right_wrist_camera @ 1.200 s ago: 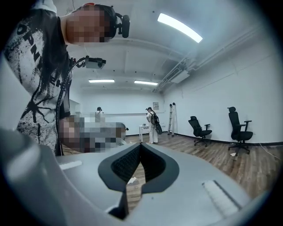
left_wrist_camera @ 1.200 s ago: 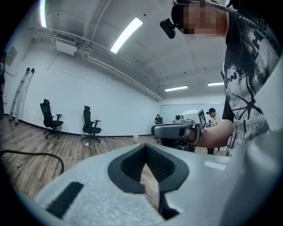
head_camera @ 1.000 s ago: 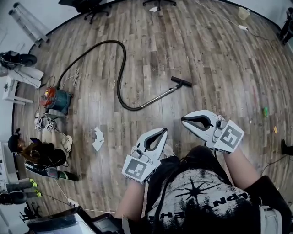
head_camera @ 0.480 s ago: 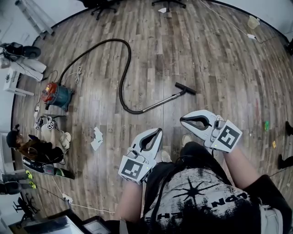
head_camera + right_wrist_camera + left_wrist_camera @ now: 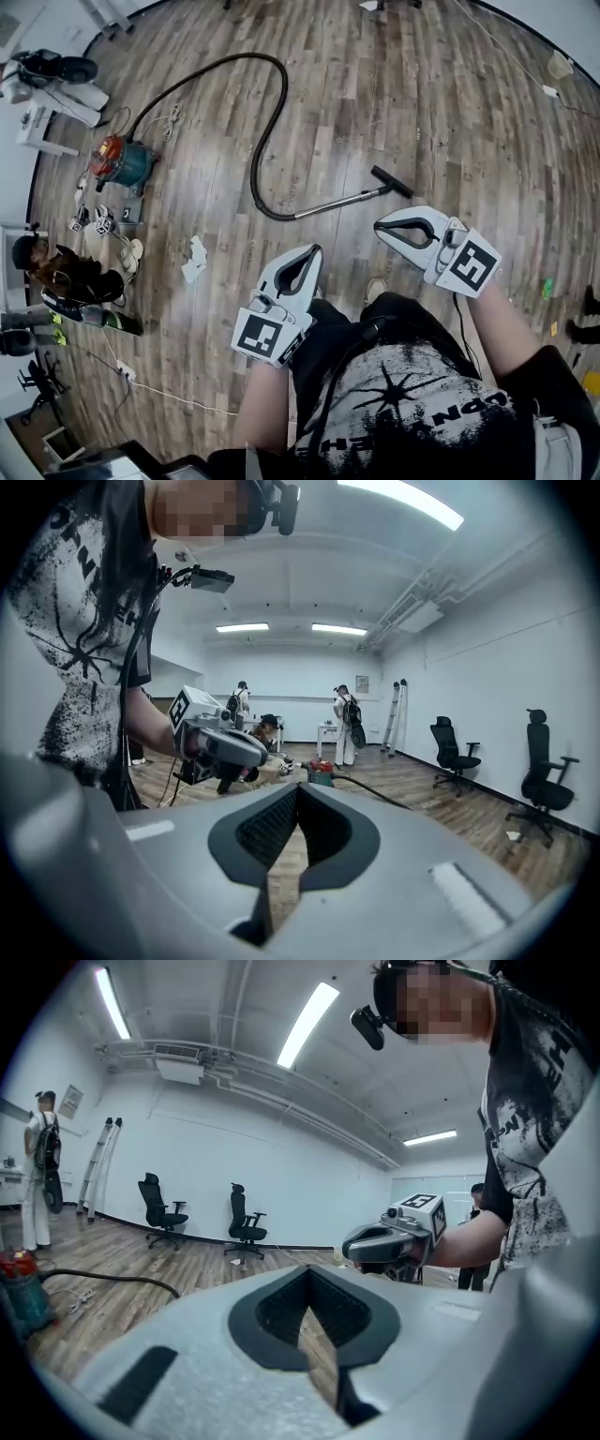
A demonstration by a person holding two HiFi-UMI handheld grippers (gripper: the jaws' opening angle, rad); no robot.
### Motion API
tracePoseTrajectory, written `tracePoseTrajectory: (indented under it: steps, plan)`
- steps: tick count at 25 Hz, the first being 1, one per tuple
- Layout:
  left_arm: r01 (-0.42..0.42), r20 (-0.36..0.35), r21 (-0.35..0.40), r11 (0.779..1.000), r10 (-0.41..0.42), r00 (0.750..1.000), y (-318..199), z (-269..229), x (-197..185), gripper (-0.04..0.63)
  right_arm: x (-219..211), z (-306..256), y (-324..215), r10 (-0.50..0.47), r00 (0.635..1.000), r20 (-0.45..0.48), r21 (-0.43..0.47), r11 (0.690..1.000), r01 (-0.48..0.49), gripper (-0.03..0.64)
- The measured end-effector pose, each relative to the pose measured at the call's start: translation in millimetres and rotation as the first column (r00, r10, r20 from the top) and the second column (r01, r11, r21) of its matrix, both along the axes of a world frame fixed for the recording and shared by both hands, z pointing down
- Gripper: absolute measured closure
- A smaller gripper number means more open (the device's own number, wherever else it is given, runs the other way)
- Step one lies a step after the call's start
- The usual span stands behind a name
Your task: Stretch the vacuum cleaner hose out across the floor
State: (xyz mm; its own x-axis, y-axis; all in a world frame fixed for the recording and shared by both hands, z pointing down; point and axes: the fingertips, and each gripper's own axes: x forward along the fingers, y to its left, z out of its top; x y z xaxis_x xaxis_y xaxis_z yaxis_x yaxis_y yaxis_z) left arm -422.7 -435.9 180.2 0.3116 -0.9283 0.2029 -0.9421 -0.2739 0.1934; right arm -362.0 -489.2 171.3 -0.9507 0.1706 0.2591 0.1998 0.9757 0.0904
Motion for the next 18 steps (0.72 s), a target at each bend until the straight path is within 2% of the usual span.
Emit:
tracePoseTrajectory:
  steps: [5,9,12,15,18]
  plan:
    - [-0.024,0.016,-0.006,1.000,0.024,1.000,-33,29,-42,0.594,-31,33,-37,0.035,0.994,-0.100,0.045,0.999,-0.031,0.611]
    - [-0.070,0.003,0.000,0.998,0.070,0.998,-58,56,-74,0.594,-54,77,-59,0.100,0.973,-0.207,0.067,0.994,-0.088,0.611]
    - [-0.067,-0.050,-0.001,0.998,0.066,0.997,-75,72,-103,0.594,-86,121,-67,0.087,0.956,-0.282,0.070,0.995,-0.070,0.610]
    - [-0.052,-0.065,-0.020,0.998,0.051,0.997,-92,113,-133,0.594,-117,185,-81,0.058,0.935,-0.351,0.044,0.998,-0.046,0.582]
    - [-0.030,-0.076,-0.049,0.998,0.026,0.997,-95,180,-144,0.594,-129,286,-92,0.049,0.900,-0.433,0.045,0.998,-0.033,0.550]
